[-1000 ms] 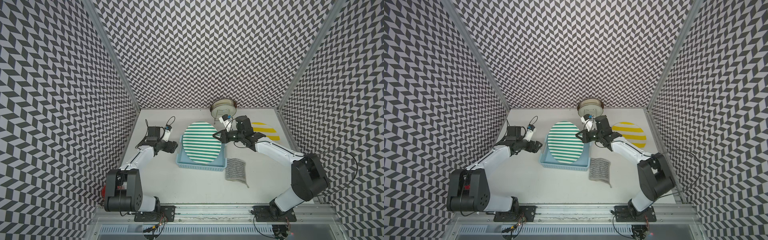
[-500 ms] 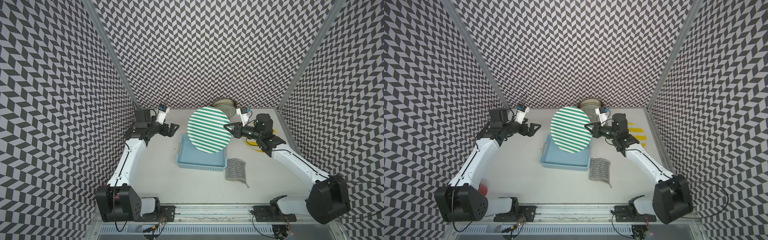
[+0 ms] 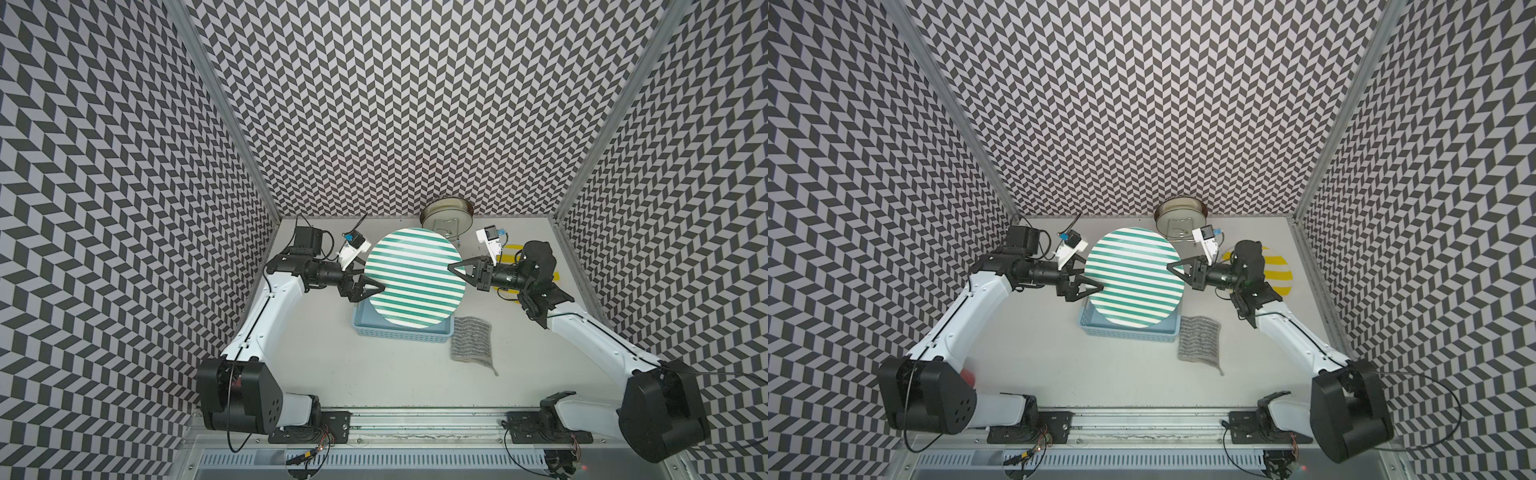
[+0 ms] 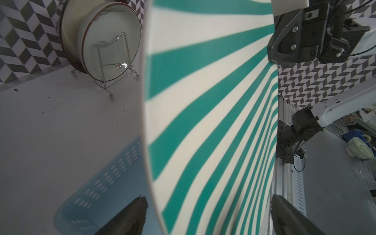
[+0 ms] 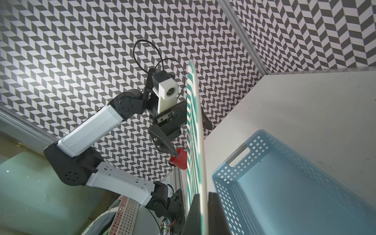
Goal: Wipe the wet plate dry
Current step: Pick up the plate from the bin, then pick up the towel at the center of the board.
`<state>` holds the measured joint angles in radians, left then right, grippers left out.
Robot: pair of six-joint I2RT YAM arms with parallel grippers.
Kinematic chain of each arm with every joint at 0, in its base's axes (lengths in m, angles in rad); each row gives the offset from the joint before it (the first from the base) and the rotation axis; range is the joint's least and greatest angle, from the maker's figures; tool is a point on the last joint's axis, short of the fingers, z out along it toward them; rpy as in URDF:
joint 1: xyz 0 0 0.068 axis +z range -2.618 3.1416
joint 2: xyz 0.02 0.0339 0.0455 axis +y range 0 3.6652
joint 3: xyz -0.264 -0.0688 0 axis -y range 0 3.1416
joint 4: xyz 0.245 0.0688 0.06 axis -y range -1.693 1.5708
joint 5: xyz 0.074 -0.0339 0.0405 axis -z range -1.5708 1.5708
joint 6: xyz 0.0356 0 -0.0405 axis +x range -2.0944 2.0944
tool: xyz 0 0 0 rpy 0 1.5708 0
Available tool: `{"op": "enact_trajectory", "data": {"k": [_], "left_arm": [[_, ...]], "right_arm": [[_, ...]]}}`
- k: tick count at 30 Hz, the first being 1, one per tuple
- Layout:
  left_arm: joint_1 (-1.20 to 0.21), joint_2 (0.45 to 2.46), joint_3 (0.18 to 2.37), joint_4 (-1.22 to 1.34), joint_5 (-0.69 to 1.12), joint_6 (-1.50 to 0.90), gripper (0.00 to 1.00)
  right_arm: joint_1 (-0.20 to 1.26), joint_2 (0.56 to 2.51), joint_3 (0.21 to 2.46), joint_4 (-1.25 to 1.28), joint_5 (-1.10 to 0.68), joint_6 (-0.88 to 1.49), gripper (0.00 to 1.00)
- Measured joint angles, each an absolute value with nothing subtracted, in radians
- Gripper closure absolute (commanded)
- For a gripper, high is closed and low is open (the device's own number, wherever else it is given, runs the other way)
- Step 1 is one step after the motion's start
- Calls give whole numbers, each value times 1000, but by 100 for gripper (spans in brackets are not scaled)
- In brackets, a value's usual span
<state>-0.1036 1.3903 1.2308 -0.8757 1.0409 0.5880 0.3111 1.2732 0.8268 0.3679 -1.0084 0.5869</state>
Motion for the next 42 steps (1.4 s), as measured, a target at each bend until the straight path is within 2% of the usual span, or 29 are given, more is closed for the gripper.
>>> {"op": "enact_trajectory", "data": {"k": [5,7,12,15,17,21,22,24,25,26,28,32,33,34,38,42], "left_arm": [[-131,1401,1234,-935,1099,632,11],[-136,1401,1243,-949,1121,638,16],[-137,1401,1257,-964,1162,634,43],[-136,1401,1261,-968,1173,629,63],[-136,1401,1261,-968,1174,635,80],[-134,1401,1261,-1004,1217,587,100],[-132,1401,1261,-1006,1223,582,100],[-130,1401,1261,-1006,1231,577,100],[-131,1401,1261,-1003,1232,576,100],[-132,1401,1261,-995,1221,575,100],[-136,1401,1262,-974,1186,563,100],[-137,1396,1262,-904,1119,499,100],[-137,1392,1261,-880,1108,479,100],[-137,1386,1261,-860,1097,462,100],[-128,1352,1260,-778,1089,395,100],[-121,1340,1260,-719,1103,354,100]], "right_arm": [[311,1272,827,390,-1020,587,100],[312,1272,827,397,-1020,588,100],[312,1272,816,411,-1019,594,100],[312,1272,811,429,-1027,598,100],[313,1272,809,444,-1036,603,100],[314,1270,807,494,-1059,561,100],[314,1266,807,500,-1061,551,99],[314,1261,807,485,-1043,540,87],[315,1260,807,465,-1021,537,72],[317,1258,807,432,-981,540,62],[318,1251,808,349,-882,528,50],[326,1203,806,165,-645,500,33],[331,1180,800,118,-576,498,21],[337,1156,792,75,-511,500,16],[384,1087,754,-108,-250,517,14],[520,1068,703,-285,-24,579,17]]}}
